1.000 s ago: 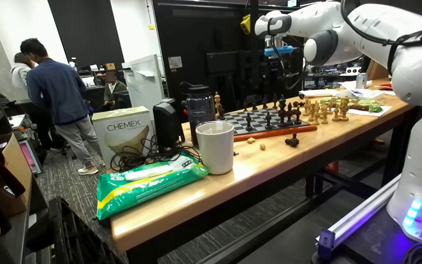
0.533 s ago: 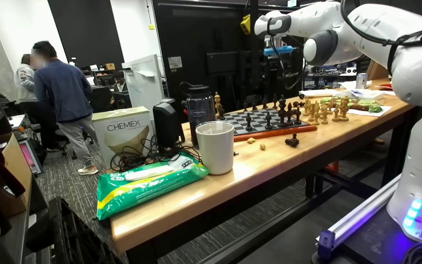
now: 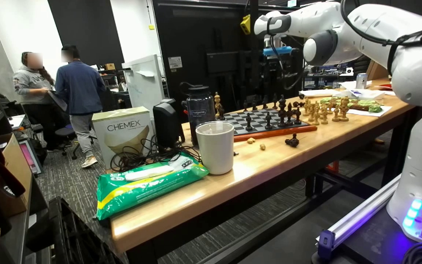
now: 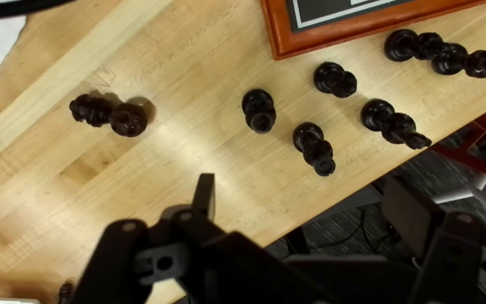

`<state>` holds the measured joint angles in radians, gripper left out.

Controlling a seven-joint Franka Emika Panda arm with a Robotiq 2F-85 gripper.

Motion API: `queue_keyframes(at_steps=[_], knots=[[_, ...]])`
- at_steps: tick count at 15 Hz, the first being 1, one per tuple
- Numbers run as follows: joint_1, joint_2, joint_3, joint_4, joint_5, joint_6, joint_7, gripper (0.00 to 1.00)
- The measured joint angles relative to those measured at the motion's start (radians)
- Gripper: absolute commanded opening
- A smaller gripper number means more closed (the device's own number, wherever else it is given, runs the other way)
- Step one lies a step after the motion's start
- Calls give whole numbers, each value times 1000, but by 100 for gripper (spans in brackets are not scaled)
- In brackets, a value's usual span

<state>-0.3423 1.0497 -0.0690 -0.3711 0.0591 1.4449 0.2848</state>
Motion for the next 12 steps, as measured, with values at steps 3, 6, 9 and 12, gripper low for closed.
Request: queue_keyframes(at_steps=[3,6,9,12], knots=[[2,0,3,-1,3,-7,0,100],[4,0,5,-1,3,-15,0,100],[5,1,6,-1,3,-16,0,100],[5,3,5,-1,2,-9,-1,100]])
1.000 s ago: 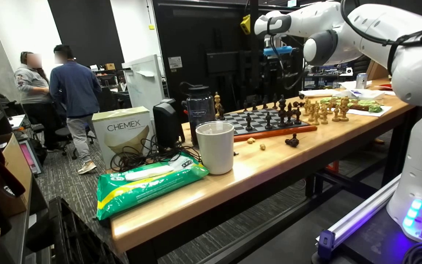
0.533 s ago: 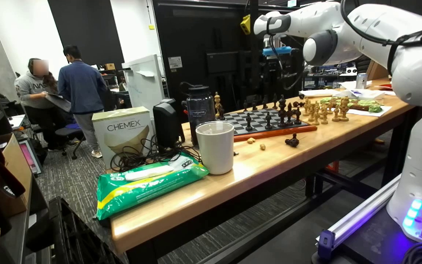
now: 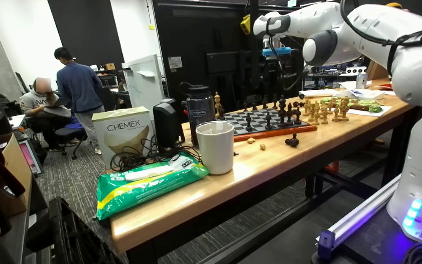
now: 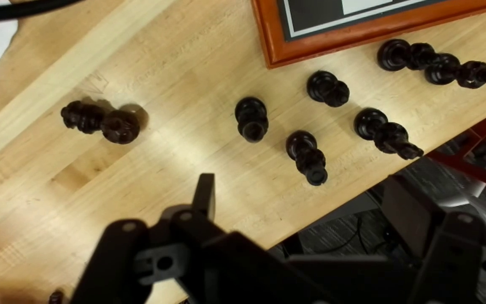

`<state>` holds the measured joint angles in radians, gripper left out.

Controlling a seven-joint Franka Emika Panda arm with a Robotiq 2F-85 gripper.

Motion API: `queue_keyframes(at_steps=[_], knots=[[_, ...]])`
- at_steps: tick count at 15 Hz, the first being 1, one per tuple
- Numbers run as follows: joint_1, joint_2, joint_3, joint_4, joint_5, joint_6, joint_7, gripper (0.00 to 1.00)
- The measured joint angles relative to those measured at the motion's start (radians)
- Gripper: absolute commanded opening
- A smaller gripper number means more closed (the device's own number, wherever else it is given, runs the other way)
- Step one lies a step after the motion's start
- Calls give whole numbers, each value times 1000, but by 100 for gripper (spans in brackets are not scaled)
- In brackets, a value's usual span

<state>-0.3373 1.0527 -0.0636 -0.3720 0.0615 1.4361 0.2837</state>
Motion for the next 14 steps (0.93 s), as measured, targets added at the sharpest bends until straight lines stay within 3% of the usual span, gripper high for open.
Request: queue_keyframes(at_steps=[14], knots=[[2,1,0,0,0,13,-1,100]])
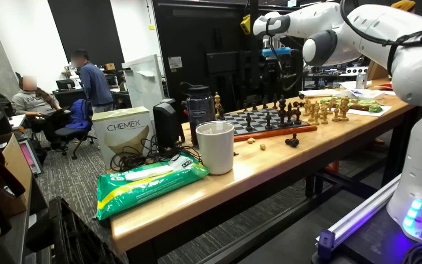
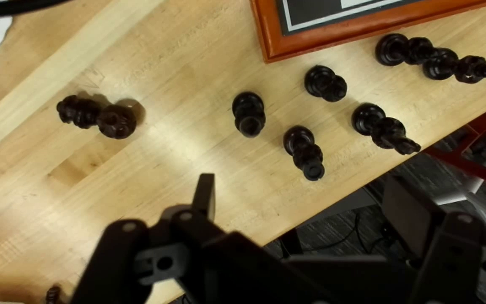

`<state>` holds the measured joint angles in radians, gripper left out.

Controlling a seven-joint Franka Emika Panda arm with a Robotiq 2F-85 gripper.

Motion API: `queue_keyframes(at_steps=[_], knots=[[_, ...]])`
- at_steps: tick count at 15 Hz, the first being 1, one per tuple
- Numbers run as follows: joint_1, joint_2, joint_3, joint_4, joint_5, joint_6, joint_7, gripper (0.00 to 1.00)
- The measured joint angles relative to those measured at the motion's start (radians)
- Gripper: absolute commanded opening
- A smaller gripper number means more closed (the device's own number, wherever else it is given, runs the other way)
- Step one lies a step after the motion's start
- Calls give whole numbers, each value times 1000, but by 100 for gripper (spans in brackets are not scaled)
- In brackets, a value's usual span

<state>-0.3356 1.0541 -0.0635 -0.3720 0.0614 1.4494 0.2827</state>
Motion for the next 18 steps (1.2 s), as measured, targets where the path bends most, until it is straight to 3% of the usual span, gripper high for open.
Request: queue_keyframes(at_steps=[18], knots=[[10,1,0,1,0,20,0,100]])
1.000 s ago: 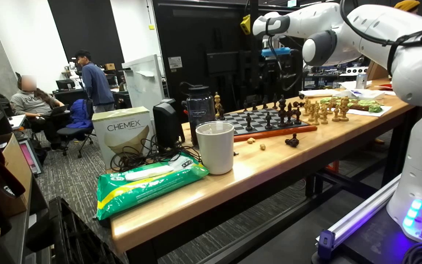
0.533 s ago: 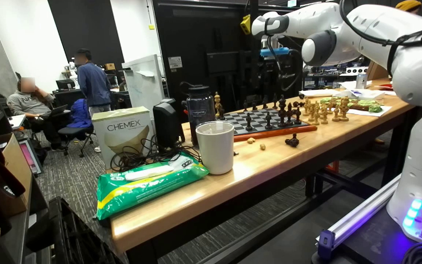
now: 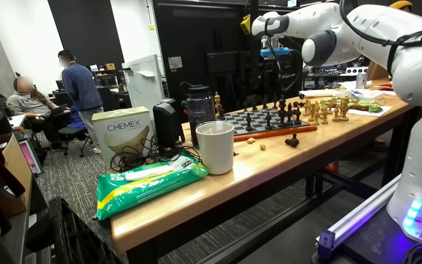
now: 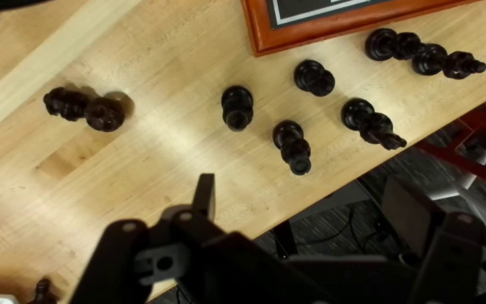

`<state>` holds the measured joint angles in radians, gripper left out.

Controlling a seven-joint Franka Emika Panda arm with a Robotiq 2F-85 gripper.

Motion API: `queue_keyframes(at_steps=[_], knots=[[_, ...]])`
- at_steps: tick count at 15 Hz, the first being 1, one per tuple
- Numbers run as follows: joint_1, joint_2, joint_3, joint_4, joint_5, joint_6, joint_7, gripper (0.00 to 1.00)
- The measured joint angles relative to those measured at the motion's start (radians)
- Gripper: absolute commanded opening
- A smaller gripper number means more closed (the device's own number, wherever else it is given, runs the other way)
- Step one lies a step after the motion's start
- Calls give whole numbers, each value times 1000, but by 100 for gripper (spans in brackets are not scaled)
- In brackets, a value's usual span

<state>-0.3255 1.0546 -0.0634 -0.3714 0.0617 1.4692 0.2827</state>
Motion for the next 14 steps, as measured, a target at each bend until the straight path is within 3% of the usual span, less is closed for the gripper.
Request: queue_keyframes(at_steps=[6,14], knots=[[1,0,3,0,1,-9,0,100],[-1,-13,7,1,17,-149,26,100]])
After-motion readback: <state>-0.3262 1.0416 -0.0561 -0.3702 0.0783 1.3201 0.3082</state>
